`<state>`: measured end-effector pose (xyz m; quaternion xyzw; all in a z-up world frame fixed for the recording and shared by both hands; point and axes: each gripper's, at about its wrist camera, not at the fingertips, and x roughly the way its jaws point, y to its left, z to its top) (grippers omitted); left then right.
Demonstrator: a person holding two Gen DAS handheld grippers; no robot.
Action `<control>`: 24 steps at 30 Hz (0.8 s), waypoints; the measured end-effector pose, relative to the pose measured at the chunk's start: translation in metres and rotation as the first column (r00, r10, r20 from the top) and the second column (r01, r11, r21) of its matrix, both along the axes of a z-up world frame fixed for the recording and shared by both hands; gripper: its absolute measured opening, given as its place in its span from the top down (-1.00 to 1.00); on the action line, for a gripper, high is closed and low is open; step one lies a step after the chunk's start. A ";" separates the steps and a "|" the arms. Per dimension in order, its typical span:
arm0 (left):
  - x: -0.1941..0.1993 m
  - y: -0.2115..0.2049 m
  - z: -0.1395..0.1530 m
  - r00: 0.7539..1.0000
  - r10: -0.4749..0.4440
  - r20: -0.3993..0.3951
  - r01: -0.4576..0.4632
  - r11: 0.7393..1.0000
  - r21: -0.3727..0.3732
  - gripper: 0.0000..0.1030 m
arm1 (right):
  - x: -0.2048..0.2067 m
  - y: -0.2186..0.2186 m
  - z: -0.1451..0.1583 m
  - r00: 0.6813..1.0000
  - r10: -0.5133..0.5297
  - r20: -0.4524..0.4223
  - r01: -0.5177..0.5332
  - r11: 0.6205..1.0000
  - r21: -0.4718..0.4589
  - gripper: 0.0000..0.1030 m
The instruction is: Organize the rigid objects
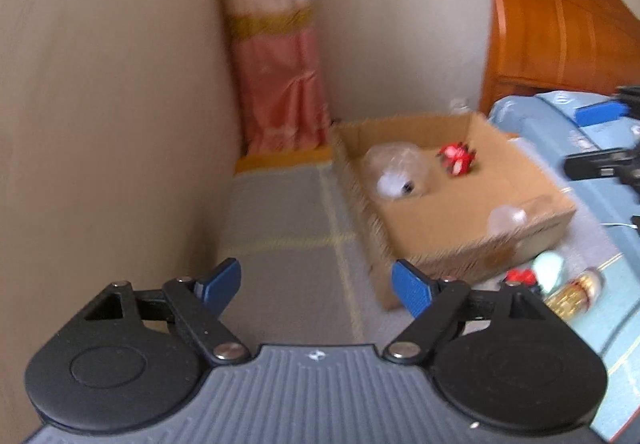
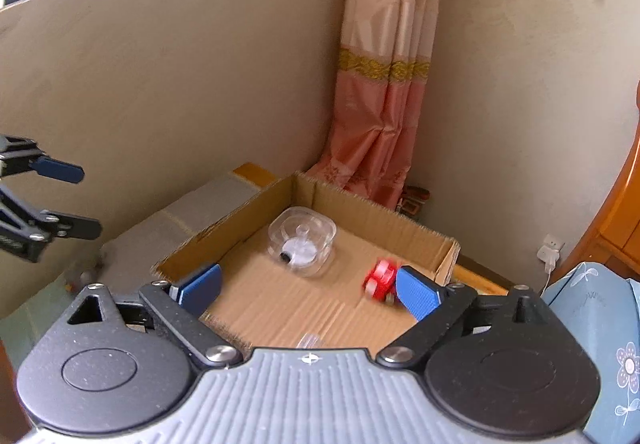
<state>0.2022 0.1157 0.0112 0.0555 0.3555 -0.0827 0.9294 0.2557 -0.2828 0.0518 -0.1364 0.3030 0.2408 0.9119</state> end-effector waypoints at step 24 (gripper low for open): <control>-0.004 0.050 -0.095 0.960 0.239 -0.148 -0.254 0.963 -0.092 0.03 | -0.074 -0.014 -0.037 0.997 -0.050 -0.053 0.055 0.995 0.087 -0.93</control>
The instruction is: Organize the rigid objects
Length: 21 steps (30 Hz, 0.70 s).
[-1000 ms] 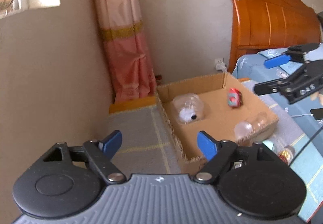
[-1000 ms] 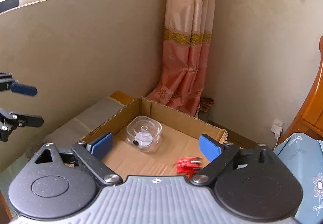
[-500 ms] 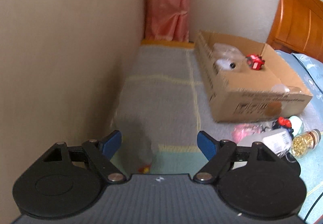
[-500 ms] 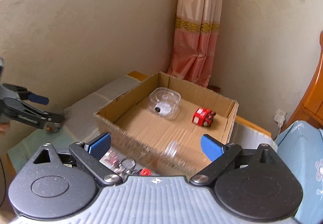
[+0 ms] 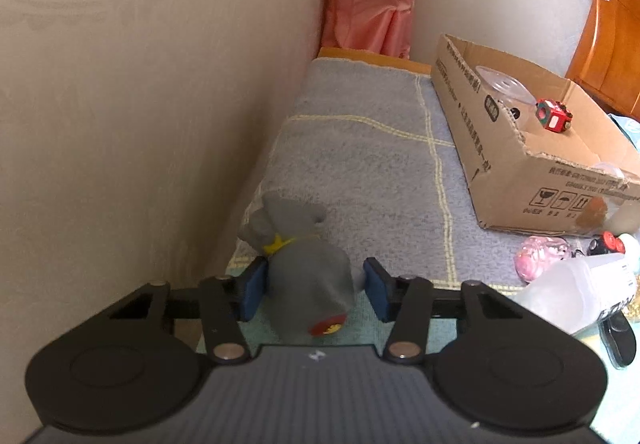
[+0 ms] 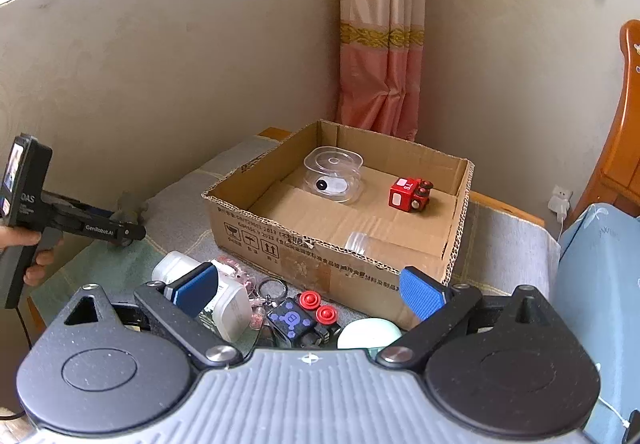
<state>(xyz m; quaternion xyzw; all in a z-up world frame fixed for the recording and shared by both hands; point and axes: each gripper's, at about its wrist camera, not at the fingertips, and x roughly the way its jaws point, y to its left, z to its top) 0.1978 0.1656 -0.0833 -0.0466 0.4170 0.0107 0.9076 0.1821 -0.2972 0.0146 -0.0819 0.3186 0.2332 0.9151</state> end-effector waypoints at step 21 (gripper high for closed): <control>0.020 -0.090 0.118 0.916 -0.357 0.181 0.354 0.934 0.048 0.05 | -0.002 -0.006 -0.017 0.999 0.002 -0.044 -0.003 1.000 -0.010 -0.93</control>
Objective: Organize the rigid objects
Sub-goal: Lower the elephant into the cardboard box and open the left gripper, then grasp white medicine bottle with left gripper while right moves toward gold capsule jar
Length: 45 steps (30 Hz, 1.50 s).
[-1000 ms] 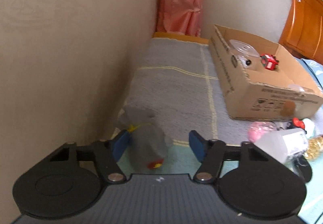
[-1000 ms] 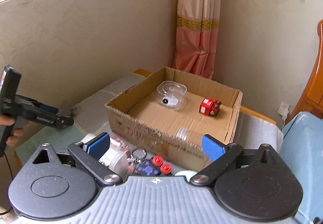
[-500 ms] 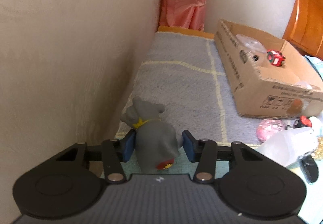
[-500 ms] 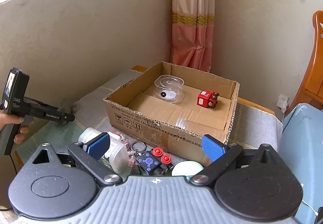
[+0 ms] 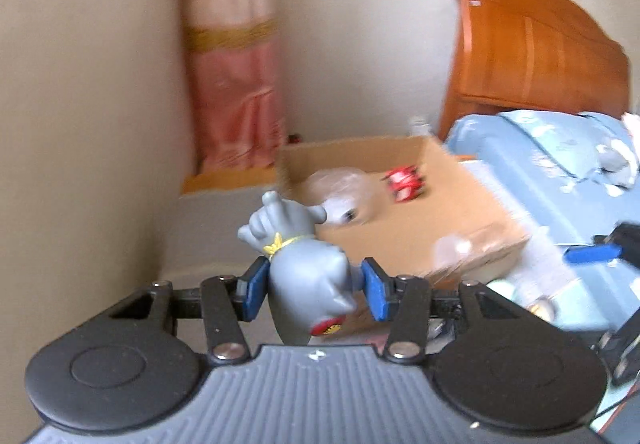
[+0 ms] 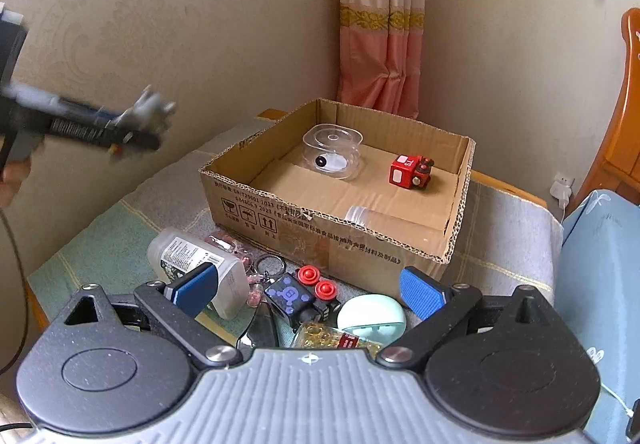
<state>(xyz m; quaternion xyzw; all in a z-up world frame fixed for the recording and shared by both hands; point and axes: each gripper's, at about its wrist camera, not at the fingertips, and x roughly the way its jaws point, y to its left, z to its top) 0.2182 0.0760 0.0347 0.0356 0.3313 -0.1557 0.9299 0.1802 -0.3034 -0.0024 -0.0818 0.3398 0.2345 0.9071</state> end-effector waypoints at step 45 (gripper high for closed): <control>-0.056 -0.039 -0.078 0.986 -0.080 -0.147 0.091 0.994 0.067 -0.97 | -0.058 -0.037 -0.065 0.950 -0.292 -0.112 0.300 0.952 0.057 -1.00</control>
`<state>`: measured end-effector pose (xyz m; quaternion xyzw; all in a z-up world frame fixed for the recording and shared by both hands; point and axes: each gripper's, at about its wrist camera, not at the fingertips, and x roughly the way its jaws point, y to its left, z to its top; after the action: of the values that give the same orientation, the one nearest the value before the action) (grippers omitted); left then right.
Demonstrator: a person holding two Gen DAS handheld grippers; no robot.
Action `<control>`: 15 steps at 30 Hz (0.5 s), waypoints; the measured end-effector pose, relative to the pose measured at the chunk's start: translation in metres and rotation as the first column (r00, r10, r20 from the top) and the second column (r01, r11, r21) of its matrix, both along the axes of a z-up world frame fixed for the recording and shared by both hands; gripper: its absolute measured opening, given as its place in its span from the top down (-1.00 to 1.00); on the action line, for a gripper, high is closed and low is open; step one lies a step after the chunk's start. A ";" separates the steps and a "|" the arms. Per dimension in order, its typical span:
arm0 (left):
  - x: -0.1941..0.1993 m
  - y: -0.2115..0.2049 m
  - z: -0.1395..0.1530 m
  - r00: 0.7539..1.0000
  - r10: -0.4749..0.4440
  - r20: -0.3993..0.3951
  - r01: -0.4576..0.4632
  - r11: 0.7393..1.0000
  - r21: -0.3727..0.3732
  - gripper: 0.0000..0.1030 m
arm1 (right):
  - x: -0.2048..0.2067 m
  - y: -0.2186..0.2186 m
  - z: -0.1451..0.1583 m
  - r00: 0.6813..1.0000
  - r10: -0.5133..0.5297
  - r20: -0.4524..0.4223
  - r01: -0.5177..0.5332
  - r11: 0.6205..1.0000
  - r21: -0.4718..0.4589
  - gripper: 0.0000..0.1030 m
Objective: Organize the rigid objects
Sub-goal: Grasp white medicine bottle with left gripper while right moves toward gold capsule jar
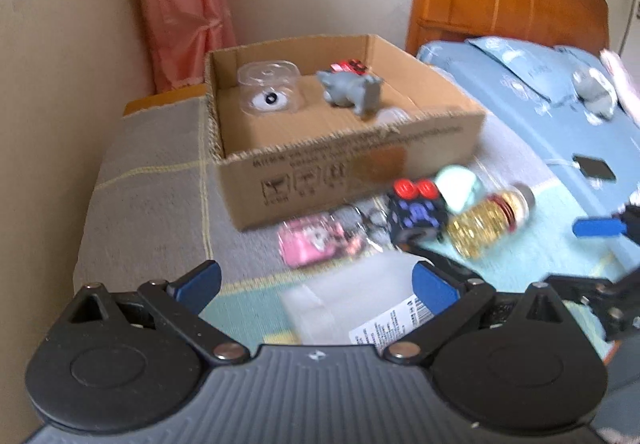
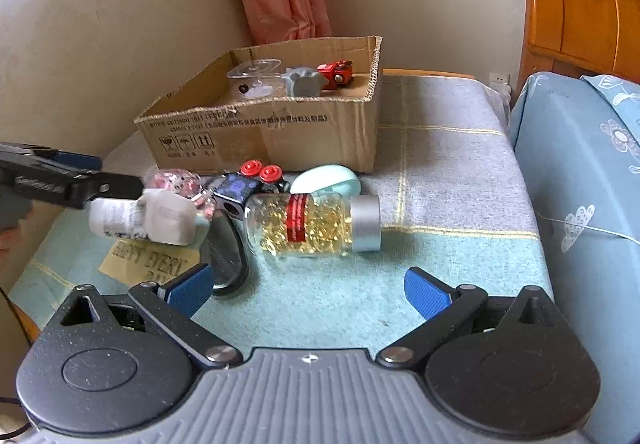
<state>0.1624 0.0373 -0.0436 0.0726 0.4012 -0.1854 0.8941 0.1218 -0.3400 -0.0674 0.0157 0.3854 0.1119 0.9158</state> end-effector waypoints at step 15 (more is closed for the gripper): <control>-0.021 -0.050 -0.028 0.997 -0.079 0.016 0.077 0.990 0.118 -0.97 | -0.014 0.003 -0.037 0.999 -0.032 -0.030 0.028 0.991 -0.133 -1.00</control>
<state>0.1413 -0.0129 -0.0720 0.1424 0.3990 -0.1956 0.8844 0.1075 -0.3375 -0.1047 -0.0374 0.4065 0.0720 0.9100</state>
